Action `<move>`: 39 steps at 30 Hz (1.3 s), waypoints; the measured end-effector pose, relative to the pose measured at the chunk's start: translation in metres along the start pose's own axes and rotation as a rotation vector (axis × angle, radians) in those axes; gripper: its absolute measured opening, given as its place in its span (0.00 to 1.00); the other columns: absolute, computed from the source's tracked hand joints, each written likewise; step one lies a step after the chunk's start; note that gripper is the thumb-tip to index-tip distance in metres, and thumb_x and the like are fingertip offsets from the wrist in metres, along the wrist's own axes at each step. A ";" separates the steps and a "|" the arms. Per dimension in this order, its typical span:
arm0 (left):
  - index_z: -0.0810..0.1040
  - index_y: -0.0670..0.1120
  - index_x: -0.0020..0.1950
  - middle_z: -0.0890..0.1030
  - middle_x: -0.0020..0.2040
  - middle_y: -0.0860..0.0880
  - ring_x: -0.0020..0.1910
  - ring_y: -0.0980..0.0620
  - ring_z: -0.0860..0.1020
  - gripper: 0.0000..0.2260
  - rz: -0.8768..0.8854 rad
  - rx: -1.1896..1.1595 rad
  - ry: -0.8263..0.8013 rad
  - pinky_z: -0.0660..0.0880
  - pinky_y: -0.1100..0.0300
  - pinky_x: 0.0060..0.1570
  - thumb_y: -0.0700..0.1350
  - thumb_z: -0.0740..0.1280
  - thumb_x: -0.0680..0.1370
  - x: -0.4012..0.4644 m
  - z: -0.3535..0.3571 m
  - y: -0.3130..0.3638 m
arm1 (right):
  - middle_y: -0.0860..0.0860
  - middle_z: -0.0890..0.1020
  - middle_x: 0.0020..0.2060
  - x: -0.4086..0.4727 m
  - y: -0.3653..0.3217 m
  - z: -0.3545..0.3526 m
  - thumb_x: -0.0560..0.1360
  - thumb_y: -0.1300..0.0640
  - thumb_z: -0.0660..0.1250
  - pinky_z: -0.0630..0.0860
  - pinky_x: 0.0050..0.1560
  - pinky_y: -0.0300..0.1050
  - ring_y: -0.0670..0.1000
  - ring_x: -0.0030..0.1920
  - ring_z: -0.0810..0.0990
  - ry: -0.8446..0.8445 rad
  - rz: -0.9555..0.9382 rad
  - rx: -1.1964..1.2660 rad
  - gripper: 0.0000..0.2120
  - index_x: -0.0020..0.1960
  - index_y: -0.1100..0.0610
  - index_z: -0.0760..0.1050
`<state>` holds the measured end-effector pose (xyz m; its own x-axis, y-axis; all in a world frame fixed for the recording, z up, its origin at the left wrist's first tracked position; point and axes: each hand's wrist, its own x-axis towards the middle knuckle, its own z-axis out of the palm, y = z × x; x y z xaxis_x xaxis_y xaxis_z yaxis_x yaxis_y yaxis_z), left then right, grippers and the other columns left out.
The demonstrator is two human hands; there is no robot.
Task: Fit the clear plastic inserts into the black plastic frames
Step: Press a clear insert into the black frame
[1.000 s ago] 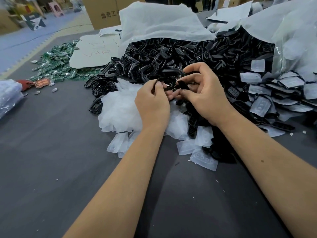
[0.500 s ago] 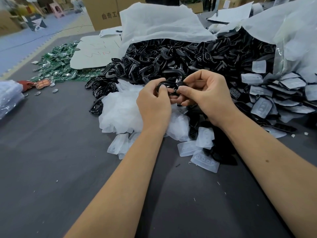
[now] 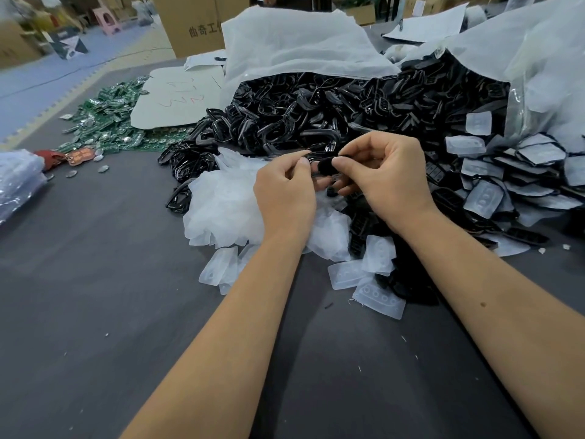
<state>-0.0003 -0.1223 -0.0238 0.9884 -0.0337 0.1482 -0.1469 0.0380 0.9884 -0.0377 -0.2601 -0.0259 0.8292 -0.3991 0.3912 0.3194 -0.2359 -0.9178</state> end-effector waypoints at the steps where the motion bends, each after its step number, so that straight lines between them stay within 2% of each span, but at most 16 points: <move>1: 0.85 0.40 0.51 0.87 0.46 0.41 0.39 0.46 0.88 0.11 -0.011 -0.008 -0.010 0.85 0.41 0.50 0.36 0.62 0.83 0.000 0.000 0.000 | 0.56 0.86 0.34 0.000 0.000 0.000 0.74 0.65 0.78 0.83 0.32 0.48 0.57 0.32 0.86 -0.004 -0.008 -0.019 0.04 0.46 0.62 0.83; 6: 0.85 0.40 0.49 0.87 0.47 0.39 0.42 0.40 0.88 0.13 -0.068 -0.084 -0.056 0.84 0.35 0.47 0.37 0.61 0.84 -0.001 -0.003 0.001 | 0.55 0.85 0.32 -0.001 -0.003 0.001 0.74 0.61 0.79 0.81 0.29 0.46 0.56 0.29 0.84 0.015 -0.010 -0.003 0.05 0.45 0.61 0.84; 12: 0.86 0.41 0.48 0.88 0.45 0.40 0.42 0.42 0.88 0.14 -0.044 -0.086 -0.066 0.85 0.42 0.51 0.36 0.61 0.84 -0.001 -0.003 0.002 | 0.55 0.85 0.31 -0.002 -0.004 0.003 0.73 0.60 0.80 0.79 0.25 0.44 0.56 0.27 0.84 0.030 0.031 -0.013 0.09 0.44 0.63 0.82; 17: 0.86 0.42 0.49 0.88 0.44 0.43 0.38 0.43 0.87 0.13 -0.059 -0.083 -0.048 0.85 0.47 0.44 0.36 0.61 0.84 0.000 -0.003 0.002 | 0.53 0.85 0.30 -0.002 -0.005 0.004 0.73 0.60 0.80 0.77 0.25 0.42 0.53 0.26 0.84 0.031 0.029 -0.090 0.09 0.43 0.60 0.81; 21: 0.85 0.43 0.48 0.87 0.40 0.44 0.35 0.46 0.87 0.14 -0.068 -0.085 -0.059 0.83 0.55 0.37 0.35 0.61 0.84 0.000 -0.003 0.003 | 0.50 0.85 0.32 -0.001 -0.004 0.004 0.72 0.56 0.81 0.78 0.31 0.42 0.49 0.29 0.84 0.054 -0.025 -0.237 0.10 0.44 0.57 0.82; 25: 0.84 0.41 0.50 0.87 0.38 0.45 0.34 0.46 0.86 0.13 -0.074 -0.104 -0.078 0.81 0.59 0.35 0.34 0.59 0.85 0.000 -0.004 0.004 | 0.46 0.83 0.34 -0.001 -0.003 0.002 0.69 0.51 0.83 0.75 0.37 0.32 0.41 0.32 0.80 0.140 -0.103 -0.389 0.15 0.49 0.53 0.80; 27: 0.83 0.41 0.51 0.87 0.37 0.46 0.33 0.47 0.86 0.13 -0.071 -0.104 -0.089 0.81 0.60 0.34 0.34 0.59 0.85 -0.001 -0.004 0.005 | 0.47 0.84 0.36 0.000 -0.002 0.000 0.70 0.50 0.82 0.77 0.36 0.35 0.43 0.33 0.82 0.109 -0.014 -0.338 0.15 0.51 0.52 0.80; 29: 0.83 0.41 0.50 0.87 0.37 0.46 0.32 0.48 0.85 0.14 -0.062 -0.105 -0.101 0.80 0.60 0.33 0.34 0.59 0.85 -0.002 -0.004 0.005 | 0.51 0.86 0.36 0.001 -0.001 -0.001 0.73 0.55 0.81 0.78 0.31 0.42 0.49 0.32 0.85 0.009 0.106 -0.173 0.11 0.50 0.55 0.82; 33: 0.84 0.40 0.51 0.87 0.41 0.44 0.32 0.47 0.85 0.11 -0.002 -0.042 -0.119 0.81 0.56 0.35 0.36 0.61 0.84 -0.002 -0.003 0.004 | 0.55 0.87 0.33 0.003 0.001 -0.002 0.74 0.62 0.79 0.79 0.29 0.40 0.52 0.30 0.85 -0.043 0.179 0.013 0.06 0.46 0.61 0.83; 36: 0.84 0.43 0.50 0.86 0.38 0.49 0.32 0.48 0.85 0.05 0.093 0.054 -0.113 0.84 0.51 0.40 0.36 0.69 0.80 -0.003 -0.003 0.002 | 0.55 0.86 0.32 0.003 0.001 -0.002 0.74 0.62 0.79 0.79 0.29 0.40 0.52 0.29 0.84 -0.034 0.186 0.012 0.06 0.44 0.61 0.82; 39: 0.84 0.43 0.49 0.85 0.35 0.49 0.32 0.48 0.84 0.06 0.120 0.080 -0.099 0.84 0.51 0.39 0.33 0.70 0.78 -0.002 -0.004 0.001 | 0.57 0.86 0.32 0.002 -0.001 -0.002 0.74 0.63 0.79 0.79 0.28 0.40 0.52 0.28 0.84 -0.051 0.182 0.026 0.06 0.45 0.63 0.82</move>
<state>-0.0021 -0.1183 -0.0230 0.9554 -0.1325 0.2638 -0.2701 -0.0318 0.9623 -0.0374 -0.2621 -0.0243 0.8964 -0.3873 0.2156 0.1737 -0.1406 -0.9747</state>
